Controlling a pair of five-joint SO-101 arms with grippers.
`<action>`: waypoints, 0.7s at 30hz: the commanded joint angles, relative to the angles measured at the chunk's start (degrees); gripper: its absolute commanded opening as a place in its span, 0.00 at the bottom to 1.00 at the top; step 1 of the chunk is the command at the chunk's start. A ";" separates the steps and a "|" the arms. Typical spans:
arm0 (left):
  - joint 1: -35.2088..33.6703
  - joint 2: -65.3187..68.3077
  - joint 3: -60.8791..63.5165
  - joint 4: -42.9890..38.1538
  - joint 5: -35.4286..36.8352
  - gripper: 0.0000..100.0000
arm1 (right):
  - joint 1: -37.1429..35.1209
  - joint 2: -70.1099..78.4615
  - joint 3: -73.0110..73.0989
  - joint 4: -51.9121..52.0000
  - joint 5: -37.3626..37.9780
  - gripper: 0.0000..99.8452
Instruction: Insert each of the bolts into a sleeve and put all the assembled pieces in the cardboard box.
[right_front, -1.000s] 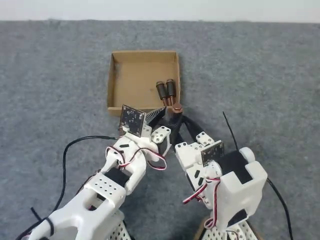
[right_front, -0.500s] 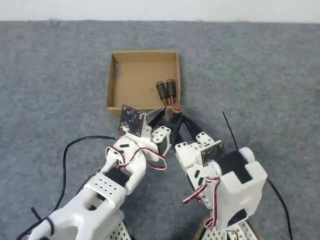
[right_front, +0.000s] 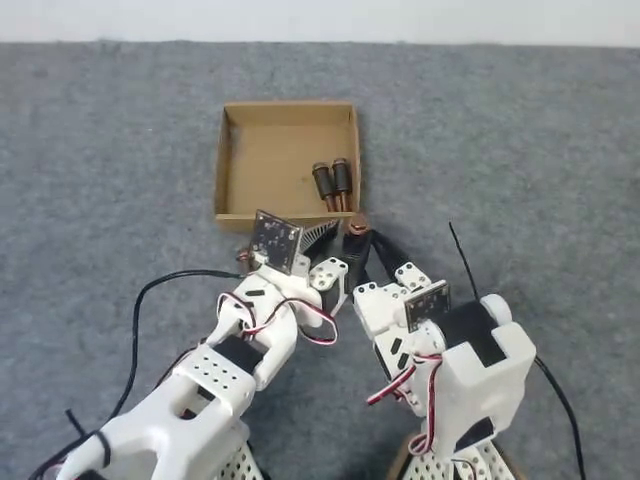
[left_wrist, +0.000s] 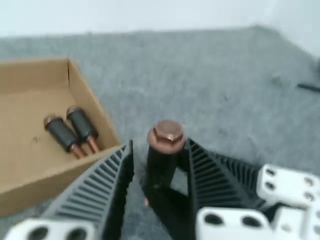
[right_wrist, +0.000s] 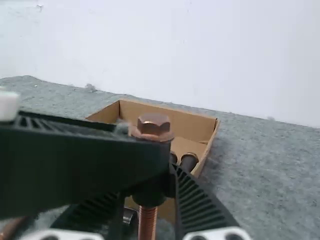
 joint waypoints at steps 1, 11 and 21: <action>0.44 -1.58 -3.82 1.67 -0.35 0.16 | 0.92 -1.01 1.23 -1.71 0.70 0.01; 0.44 -12.48 -4.18 10.11 -0.35 0.16 | 1.19 -0.75 0.62 -1.71 0.70 0.01; -5.01 -33.23 -5.93 29.45 -0.44 0.15 | 1.27 -0.92 0.79 -1.71 0.70 0.01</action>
